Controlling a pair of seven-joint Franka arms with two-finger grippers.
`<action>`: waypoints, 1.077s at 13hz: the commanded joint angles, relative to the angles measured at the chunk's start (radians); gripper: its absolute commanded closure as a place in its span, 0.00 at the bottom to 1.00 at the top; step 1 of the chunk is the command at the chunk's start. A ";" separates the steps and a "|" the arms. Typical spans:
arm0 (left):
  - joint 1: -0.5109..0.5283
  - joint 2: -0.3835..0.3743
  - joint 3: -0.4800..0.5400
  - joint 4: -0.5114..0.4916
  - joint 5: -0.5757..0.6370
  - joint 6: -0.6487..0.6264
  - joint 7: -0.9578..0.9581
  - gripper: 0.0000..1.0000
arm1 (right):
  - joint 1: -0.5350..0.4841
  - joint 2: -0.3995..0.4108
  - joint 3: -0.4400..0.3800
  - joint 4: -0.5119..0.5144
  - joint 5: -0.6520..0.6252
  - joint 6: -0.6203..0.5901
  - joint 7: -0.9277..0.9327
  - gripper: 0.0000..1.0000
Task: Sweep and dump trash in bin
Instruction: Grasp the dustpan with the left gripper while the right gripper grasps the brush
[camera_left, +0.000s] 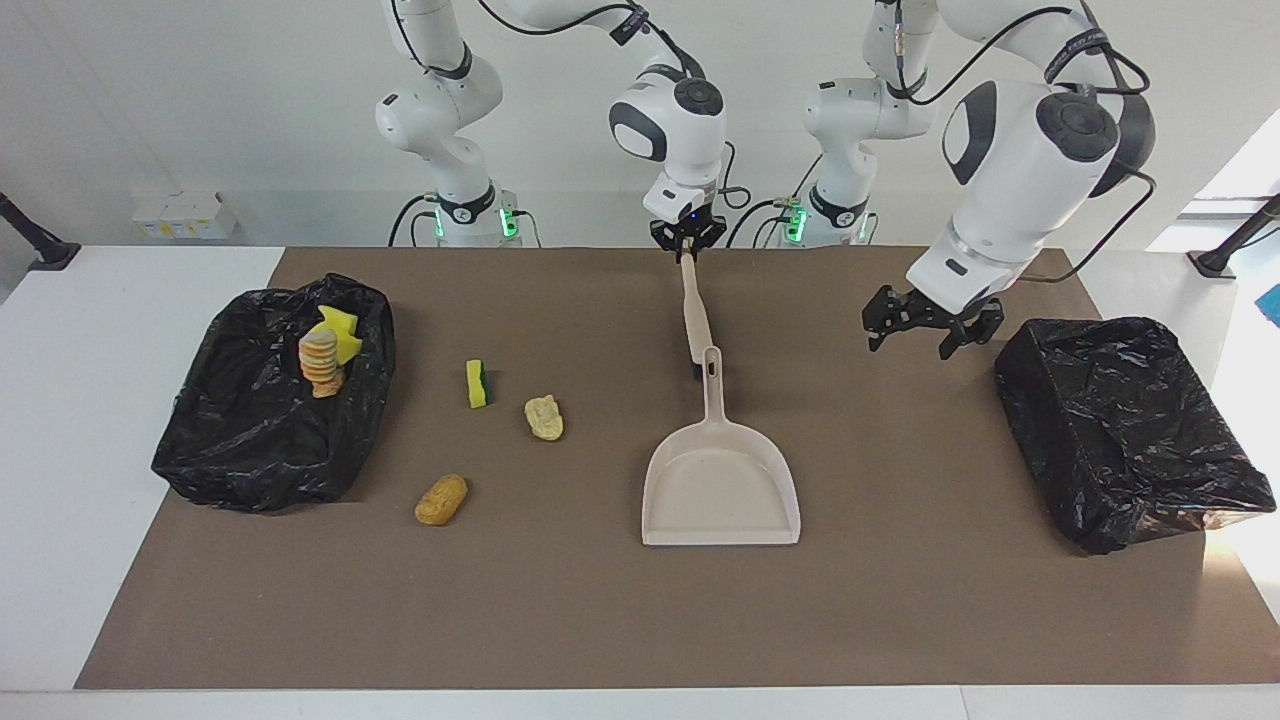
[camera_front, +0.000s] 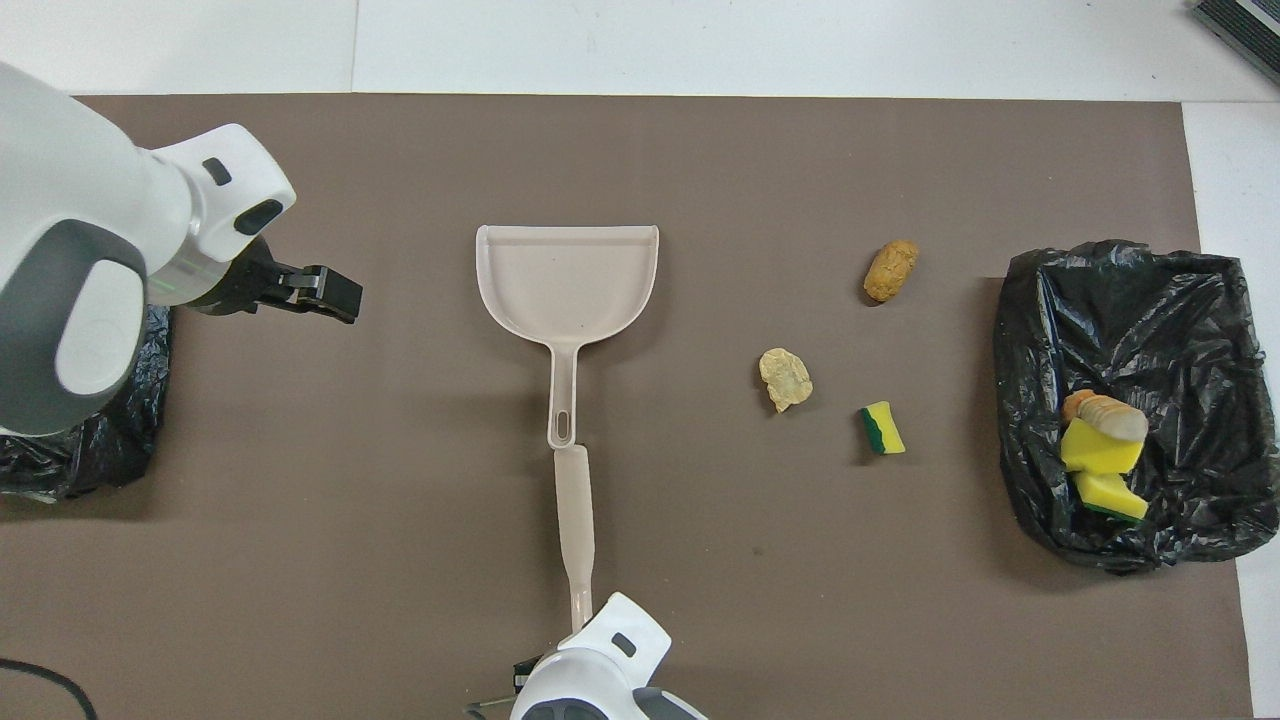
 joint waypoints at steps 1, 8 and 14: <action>-0.069 0.060 0.012 0.026 -0.008 0.060 -0.029 0.00 | -0.050 -0.127 -0.005 -0.014 0.027 -0.106 -0.023 1.00; -0.230 0.124 0.011 -0.107 -0.010 0.279 -0.151 0.00 | -0.245 -0.285 -0.005 -0.059 0.007 -0.315 -0.035 1.00; -0.343 0.123 0.012 -0.238 -0.010 0.408 -0.227 0.00 | -0.464 -0.315 -0.005 -0.119 -0.054 -0.387 -0.065 1.00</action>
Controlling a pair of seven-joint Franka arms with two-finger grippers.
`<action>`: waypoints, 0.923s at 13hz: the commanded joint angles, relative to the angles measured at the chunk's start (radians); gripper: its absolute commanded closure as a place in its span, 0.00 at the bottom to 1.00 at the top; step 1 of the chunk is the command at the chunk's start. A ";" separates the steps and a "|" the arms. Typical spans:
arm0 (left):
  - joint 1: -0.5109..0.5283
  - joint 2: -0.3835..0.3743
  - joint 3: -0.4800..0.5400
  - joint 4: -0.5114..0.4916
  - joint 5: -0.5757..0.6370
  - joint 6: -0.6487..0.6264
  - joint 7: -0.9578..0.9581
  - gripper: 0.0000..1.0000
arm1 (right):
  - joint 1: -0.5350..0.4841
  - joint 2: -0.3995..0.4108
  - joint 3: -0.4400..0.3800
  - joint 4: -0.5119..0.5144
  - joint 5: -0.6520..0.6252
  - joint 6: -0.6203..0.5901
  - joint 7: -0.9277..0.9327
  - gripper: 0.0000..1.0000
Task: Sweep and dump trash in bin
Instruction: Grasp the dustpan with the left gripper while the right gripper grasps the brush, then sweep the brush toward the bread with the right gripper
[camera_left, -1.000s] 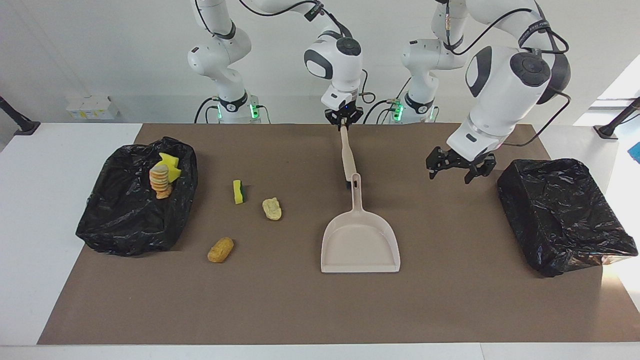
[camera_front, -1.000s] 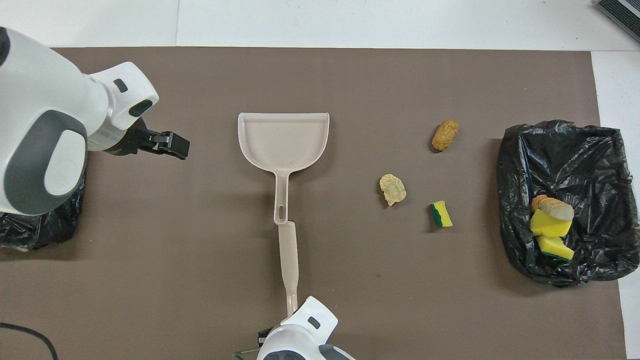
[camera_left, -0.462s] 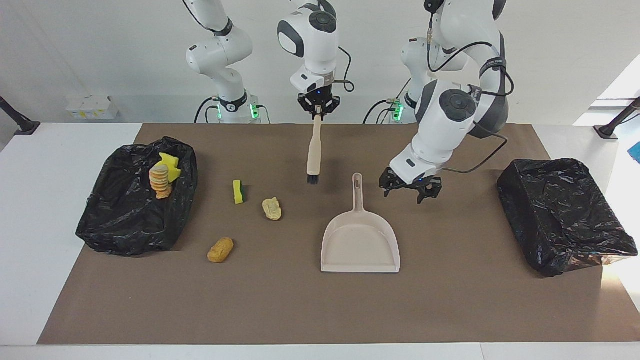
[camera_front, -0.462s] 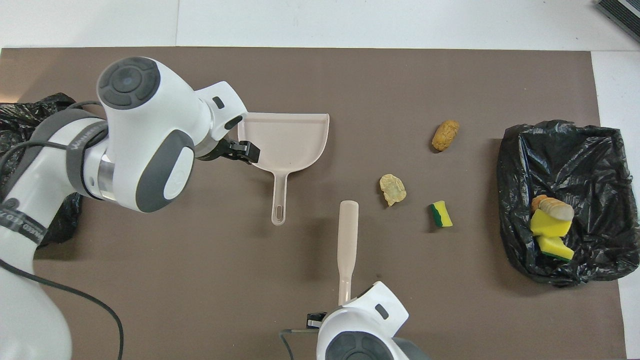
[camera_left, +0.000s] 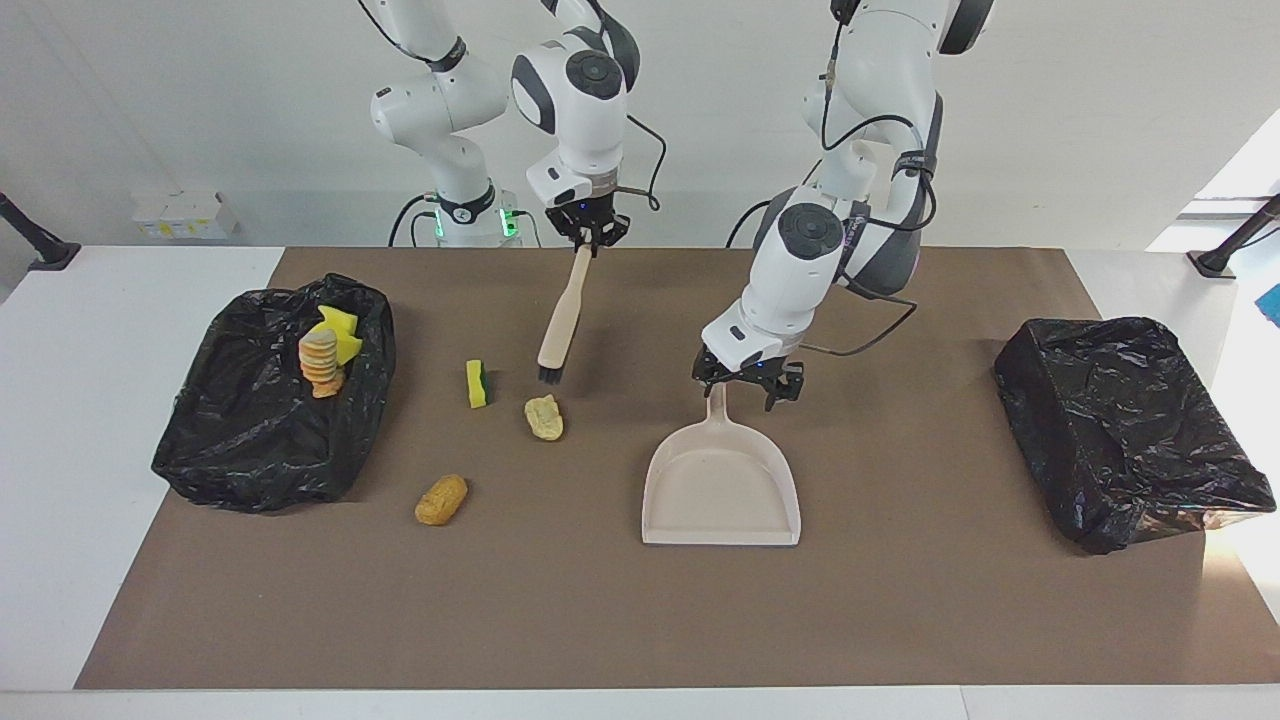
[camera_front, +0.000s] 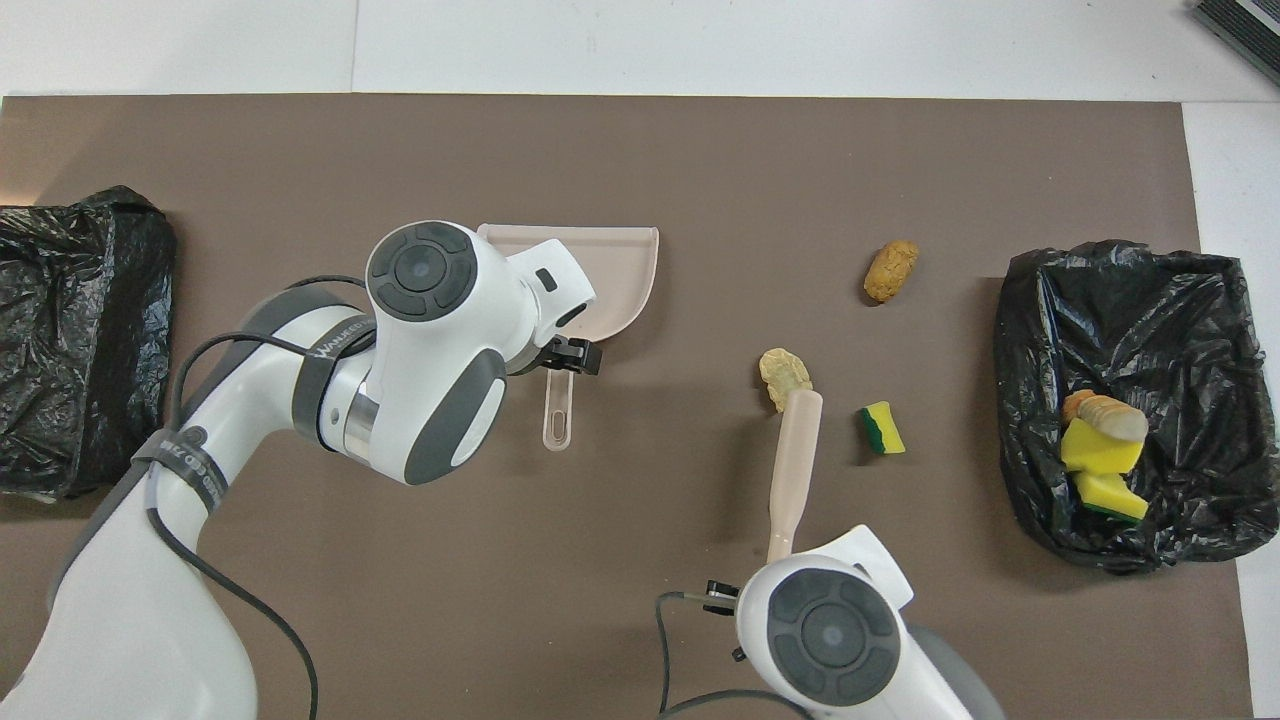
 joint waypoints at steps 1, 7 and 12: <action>-0.054 -0.043 0.018 -0.101 -0.009 0.060 -0.041 0.00 | -0.119 -0.034 0.008 -0.020 -0.073 -0.040 -0.054 1.00; -0.074 -0.084 0.018 -0.186 -0.009 0.123 -0.112 0.21 | -0.294 -0.066 0.003 -0.047 -0.139 -0.110 -0.265 1.00; -0.086 -0.083 0.020 -0.172 0.010 0.115 -0.245 0.65 | -0.344 -0.073 0.007 -0.095 -0.121 -0.080 -0.384 1.00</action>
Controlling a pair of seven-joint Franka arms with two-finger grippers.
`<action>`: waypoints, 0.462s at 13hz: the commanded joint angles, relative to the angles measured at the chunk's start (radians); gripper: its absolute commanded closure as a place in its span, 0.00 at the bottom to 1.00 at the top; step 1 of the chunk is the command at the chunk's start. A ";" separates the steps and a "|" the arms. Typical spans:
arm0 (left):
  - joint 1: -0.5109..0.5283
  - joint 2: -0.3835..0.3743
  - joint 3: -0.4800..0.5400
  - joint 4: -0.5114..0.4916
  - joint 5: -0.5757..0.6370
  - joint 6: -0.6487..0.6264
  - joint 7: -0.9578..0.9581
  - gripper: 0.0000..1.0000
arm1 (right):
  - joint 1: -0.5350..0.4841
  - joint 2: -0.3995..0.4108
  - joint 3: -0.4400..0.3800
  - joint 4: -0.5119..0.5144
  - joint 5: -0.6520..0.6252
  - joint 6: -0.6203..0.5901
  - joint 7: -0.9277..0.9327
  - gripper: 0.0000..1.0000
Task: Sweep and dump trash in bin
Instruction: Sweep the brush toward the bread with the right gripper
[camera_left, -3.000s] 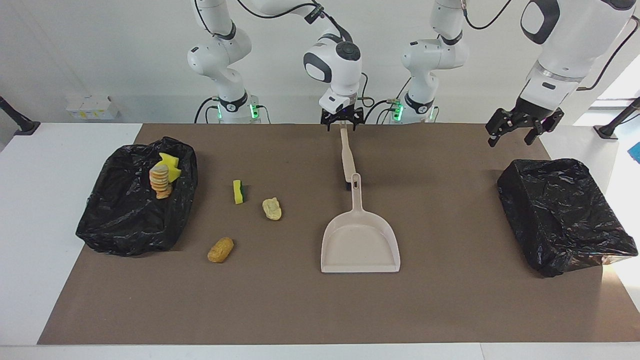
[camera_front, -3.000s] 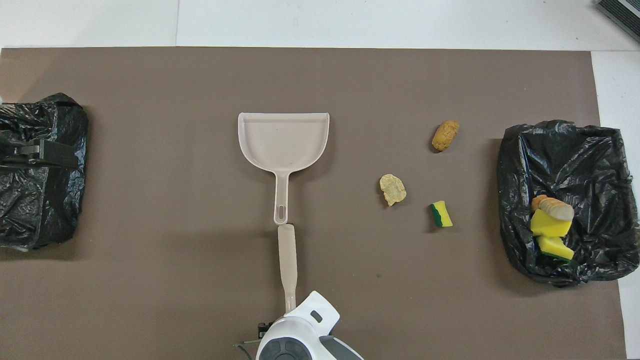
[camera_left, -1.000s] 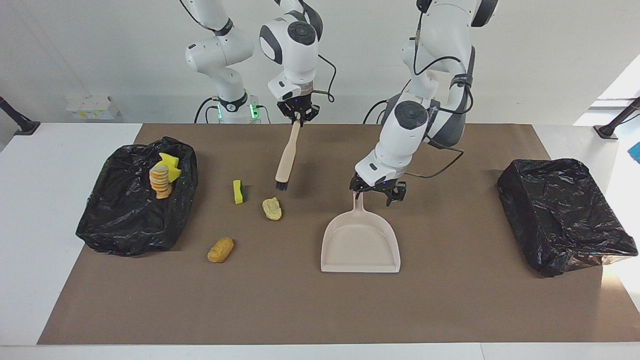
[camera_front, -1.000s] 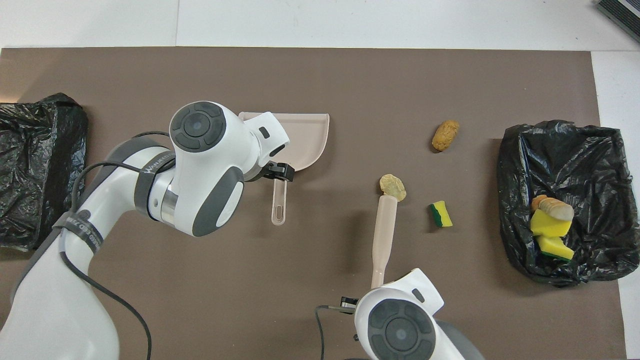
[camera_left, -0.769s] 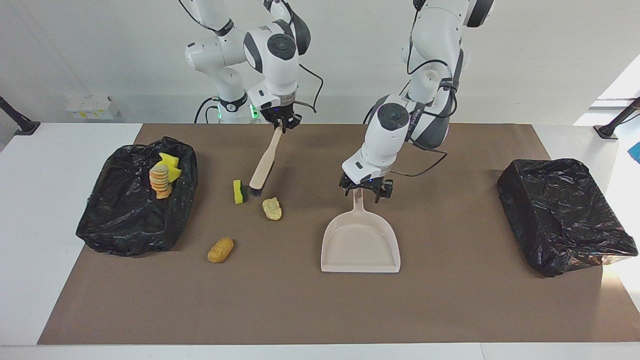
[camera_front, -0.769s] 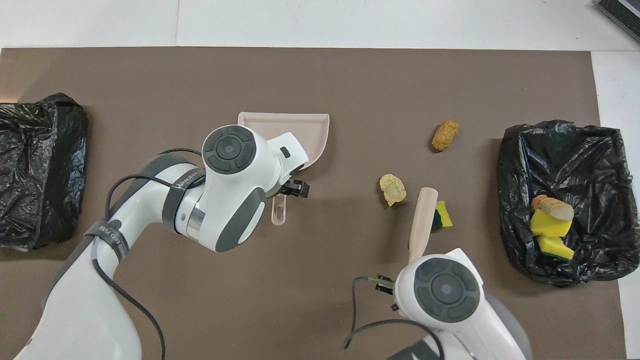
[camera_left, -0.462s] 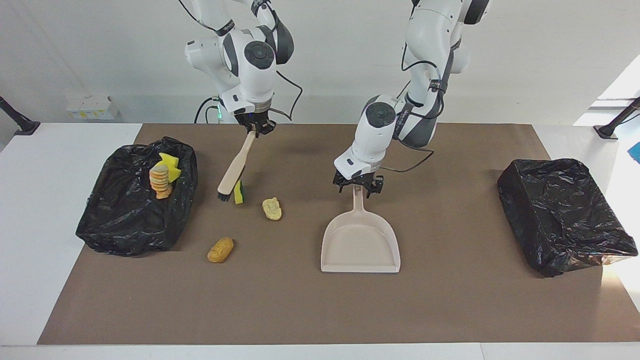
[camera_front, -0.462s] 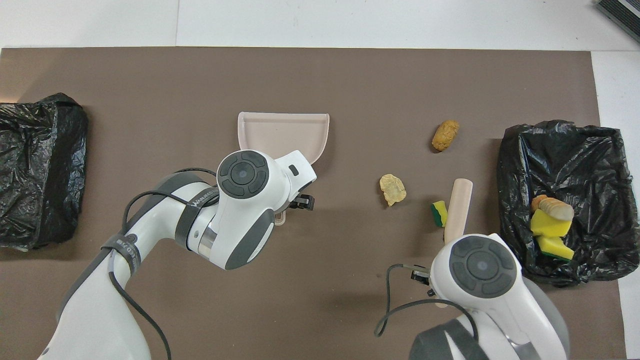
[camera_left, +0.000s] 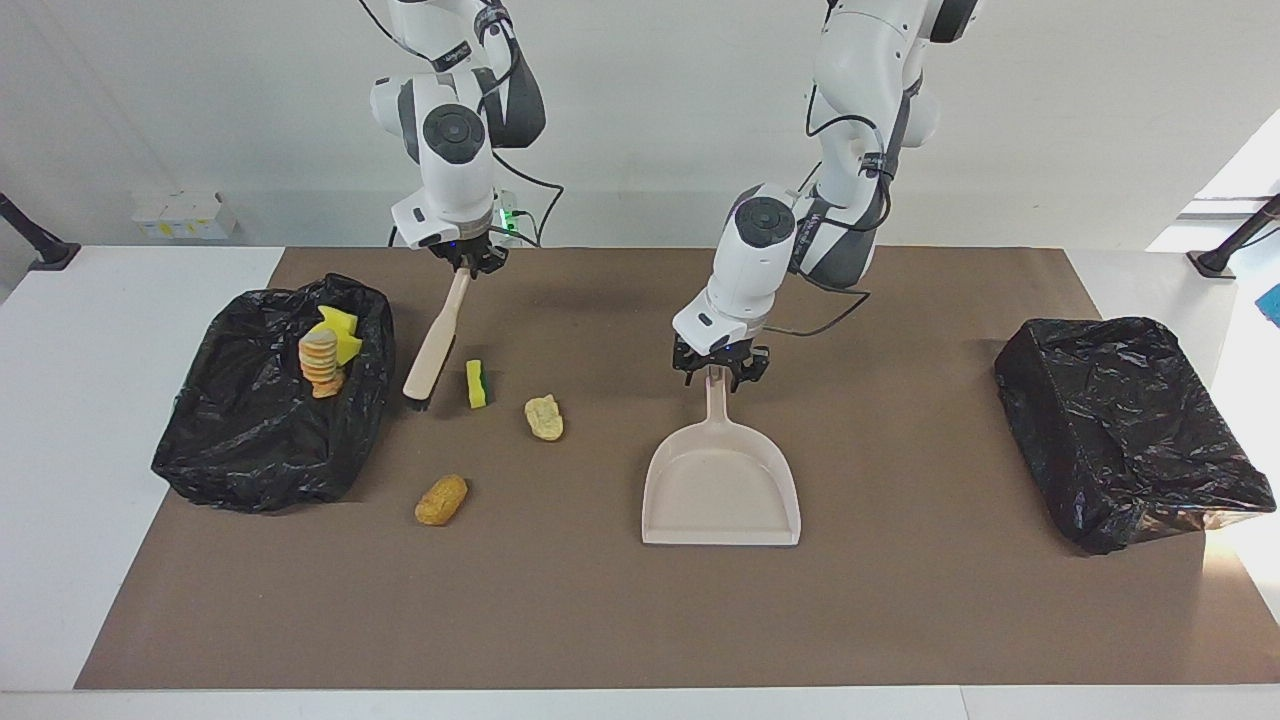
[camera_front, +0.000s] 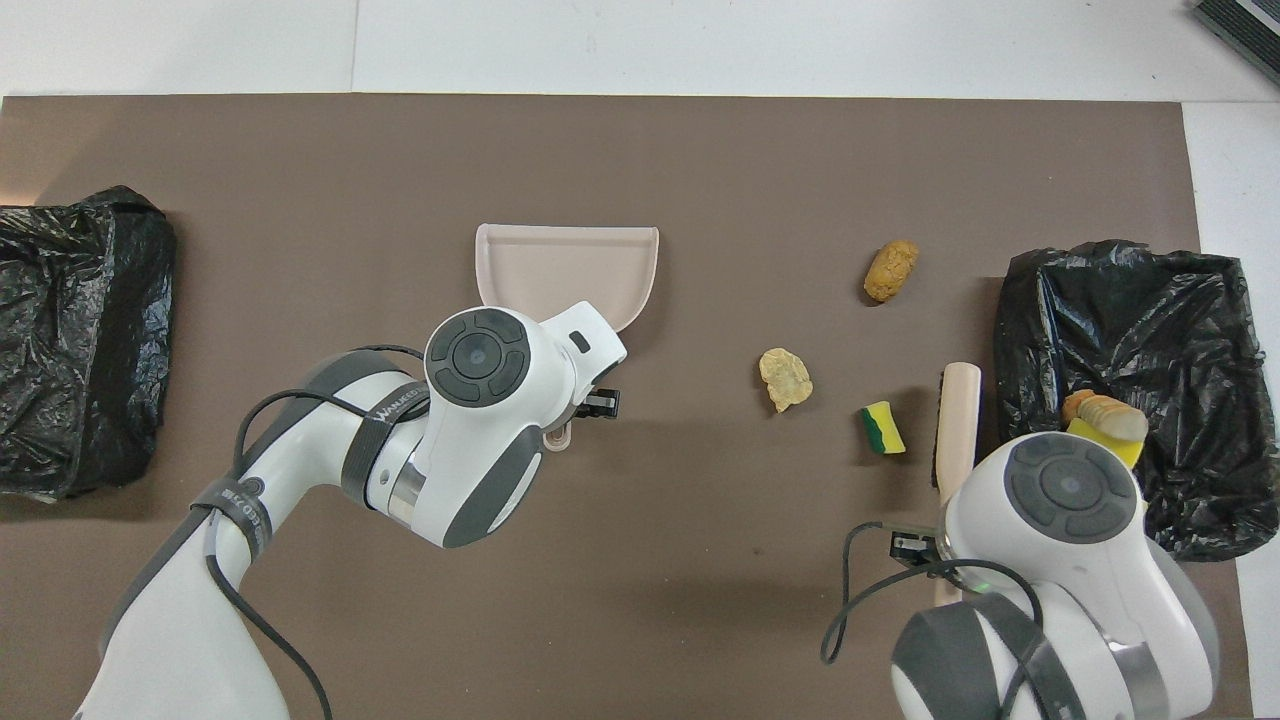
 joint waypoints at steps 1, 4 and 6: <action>-0.031 -0.030 0.016 -0.028 0.012 0.008 -0.070 0.76 | 0.005 -0.028 0.014 -0.034 0.021 0.042 -0.030 1.00; -0.023 -0.031 0.017 -0.023 0.015 -0.007 -0.059 1.00 | 0.039 -0.003 0.015 -0.031 0.085 0.125 -0.045 1.00; 0.000 -0.039 0.025 -0.002 0.016 -0.012 -0.051 1.00 | 0.064 0.023 0.015 -0.012 0.112 0.157 -0.047 1.00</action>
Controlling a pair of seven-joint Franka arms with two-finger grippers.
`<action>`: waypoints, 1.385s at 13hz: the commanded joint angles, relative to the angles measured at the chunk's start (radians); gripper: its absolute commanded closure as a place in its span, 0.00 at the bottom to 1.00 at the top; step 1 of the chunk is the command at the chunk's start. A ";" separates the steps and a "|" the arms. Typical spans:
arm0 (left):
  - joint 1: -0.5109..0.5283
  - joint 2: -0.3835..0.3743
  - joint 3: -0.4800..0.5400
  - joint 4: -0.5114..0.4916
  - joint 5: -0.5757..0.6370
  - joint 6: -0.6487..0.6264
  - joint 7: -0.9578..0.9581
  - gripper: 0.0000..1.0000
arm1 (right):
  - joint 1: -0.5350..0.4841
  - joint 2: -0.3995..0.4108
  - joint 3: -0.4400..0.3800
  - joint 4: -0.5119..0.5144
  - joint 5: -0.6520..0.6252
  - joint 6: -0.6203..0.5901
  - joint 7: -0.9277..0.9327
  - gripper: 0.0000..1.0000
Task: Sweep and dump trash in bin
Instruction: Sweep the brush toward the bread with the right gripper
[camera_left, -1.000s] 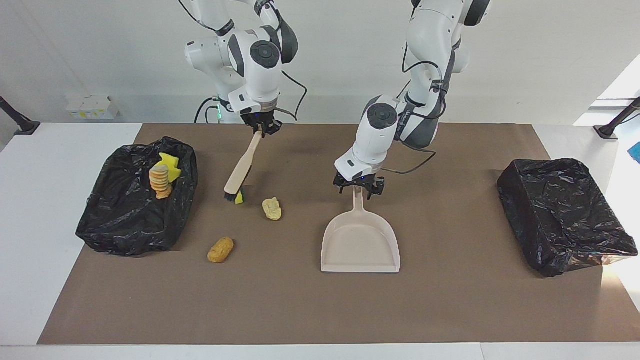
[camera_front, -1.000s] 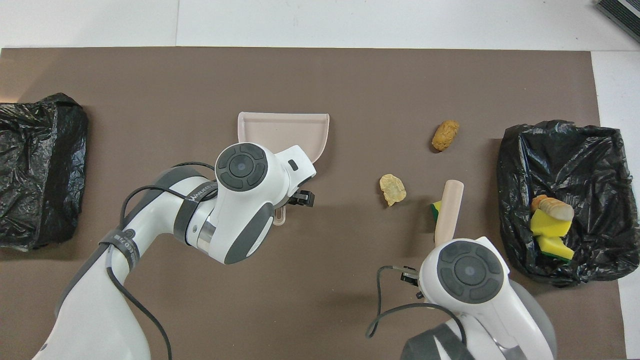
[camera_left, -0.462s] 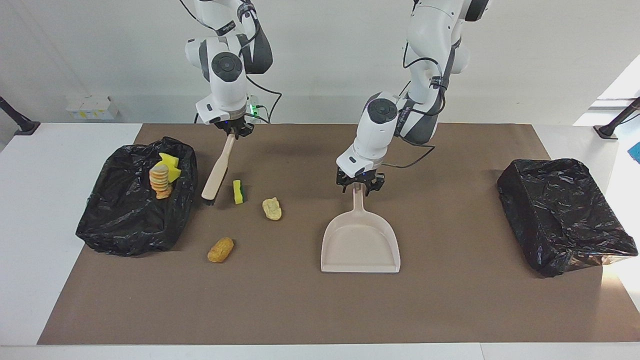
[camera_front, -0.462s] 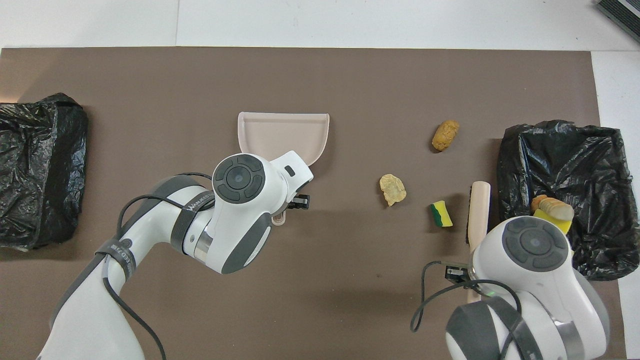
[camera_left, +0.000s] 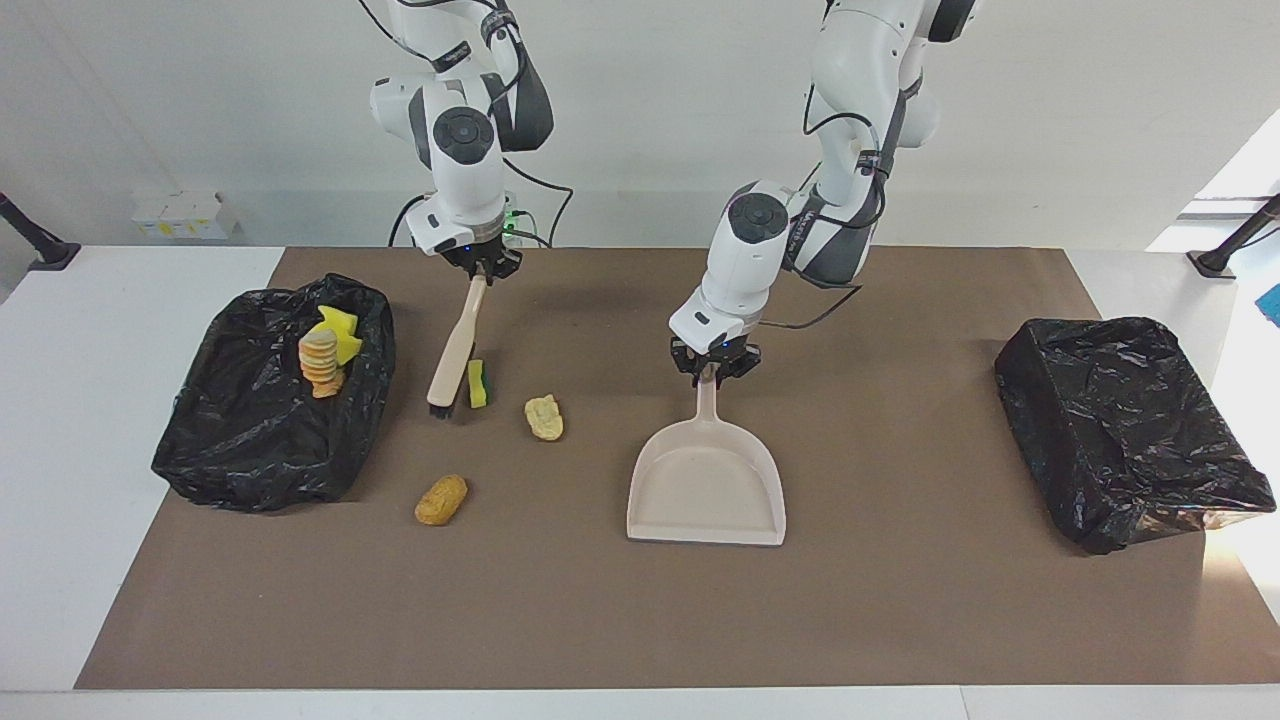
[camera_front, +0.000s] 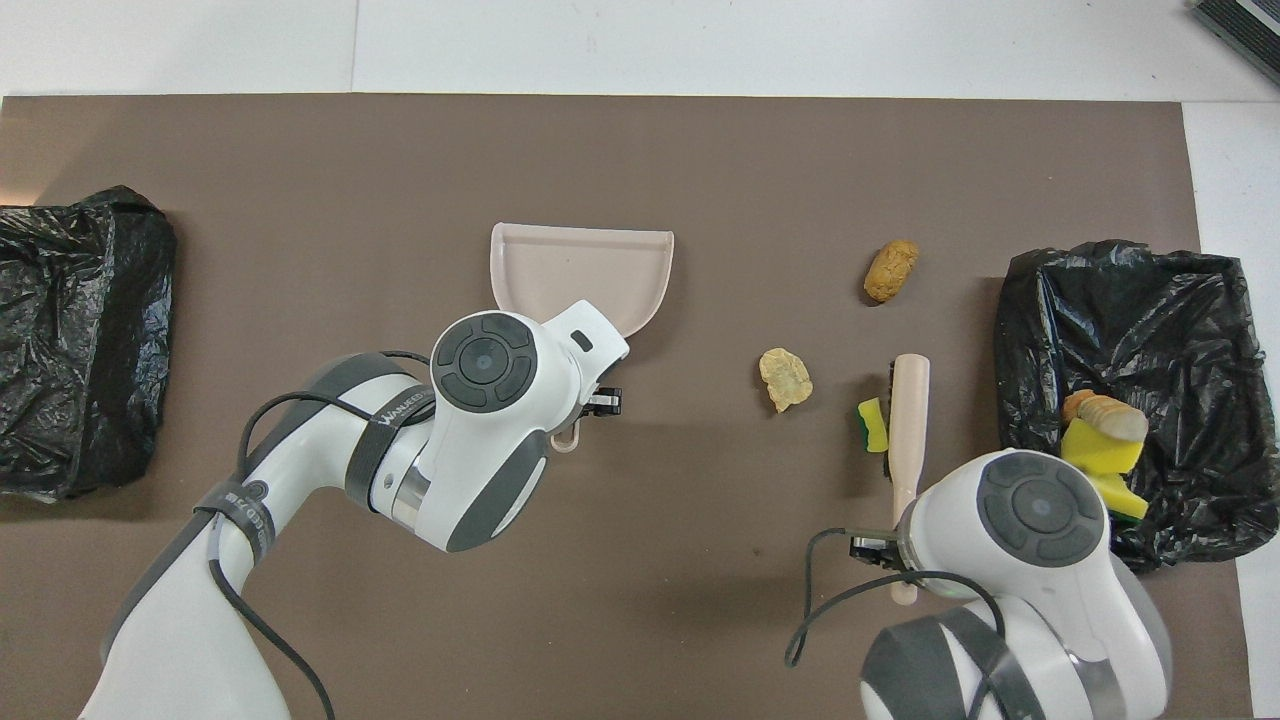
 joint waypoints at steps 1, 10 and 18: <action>0.022 -0.033 0.018 0.018 0.020 -0.034 -0.002 1.00 | 0.004 0.038 0.003 0.035 0.044 0.047 -0.030 1.00; 0.241 -0.060 0.022 0.098 0.046 -0.172 0.551 1.00 | 0.010 0.145 -0.002 0.276 0.081 -0.057 -0.097 1.00; 0.318 -0.088 0.024 0.075 0.046 -0.255 1.135 1.00 | -0.137 0.496 -0.002 0.717 -0.253 -0.083 -0.625 1.00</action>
